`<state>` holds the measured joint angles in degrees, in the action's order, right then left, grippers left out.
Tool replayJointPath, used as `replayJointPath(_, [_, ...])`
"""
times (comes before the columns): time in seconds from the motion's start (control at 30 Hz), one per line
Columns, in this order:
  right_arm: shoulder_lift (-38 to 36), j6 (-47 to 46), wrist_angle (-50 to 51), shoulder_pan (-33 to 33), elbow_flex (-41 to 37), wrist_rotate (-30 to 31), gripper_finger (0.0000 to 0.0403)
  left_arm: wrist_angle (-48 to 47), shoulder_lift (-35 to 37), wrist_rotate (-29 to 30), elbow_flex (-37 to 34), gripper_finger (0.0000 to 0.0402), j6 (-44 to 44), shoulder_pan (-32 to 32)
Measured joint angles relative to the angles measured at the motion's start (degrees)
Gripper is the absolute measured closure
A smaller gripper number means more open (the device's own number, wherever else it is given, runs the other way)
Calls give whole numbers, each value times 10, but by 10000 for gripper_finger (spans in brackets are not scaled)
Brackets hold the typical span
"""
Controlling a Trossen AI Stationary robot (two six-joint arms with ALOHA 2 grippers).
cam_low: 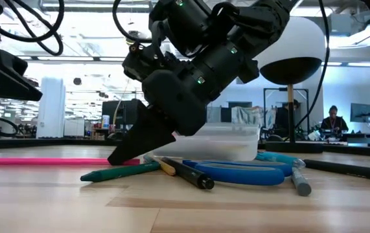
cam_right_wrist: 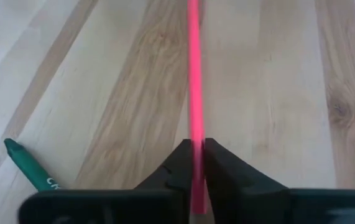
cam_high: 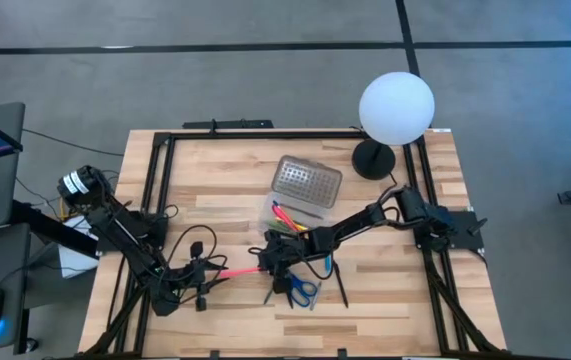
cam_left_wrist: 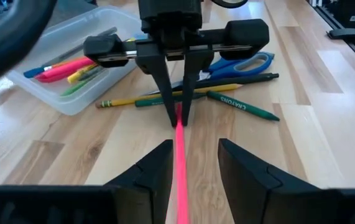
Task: Pick & place school supplies into a supply box
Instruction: Put the pink pencil into the gray supply box
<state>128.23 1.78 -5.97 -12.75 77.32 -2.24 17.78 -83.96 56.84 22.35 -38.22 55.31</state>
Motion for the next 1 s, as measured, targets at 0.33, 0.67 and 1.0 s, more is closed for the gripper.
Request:
replayJointPath(0.33, [-2,12,6,0,-1,1,400,-4,0,0,0,278,-1,0])
replayJointPath(0.67, [1,38,36,-15,34,26,402,-4,0,-1,0,278,-2,0])
replayJointPath(1.0, [3,42,52,-20,53,25,403,-8,0,-5,0,278,-2,0])
